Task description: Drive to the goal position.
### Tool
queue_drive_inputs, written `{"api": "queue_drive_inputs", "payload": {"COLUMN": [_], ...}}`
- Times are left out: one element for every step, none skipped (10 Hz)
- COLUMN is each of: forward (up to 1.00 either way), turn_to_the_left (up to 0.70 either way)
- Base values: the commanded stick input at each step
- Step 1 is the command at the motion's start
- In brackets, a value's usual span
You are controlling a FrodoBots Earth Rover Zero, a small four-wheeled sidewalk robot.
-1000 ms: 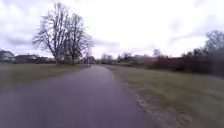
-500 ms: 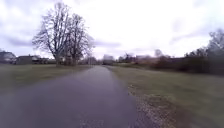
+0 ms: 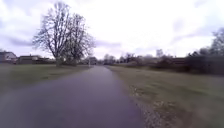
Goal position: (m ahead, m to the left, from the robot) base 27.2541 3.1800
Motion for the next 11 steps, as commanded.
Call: {"api": "queue_drive_inputs", "payload": {"forward": [1.0, 1.0, 1.0, 1.0, 1.0, 1.0, 1.0, 1.0, 1.0, 1.0, 1.0], "turn_to_the_left": [0.0, 0.0, 0.0, 0.0, 0.0, 0.0, 0.0, 0.0, 0.0, 0.0, 0.0]}}
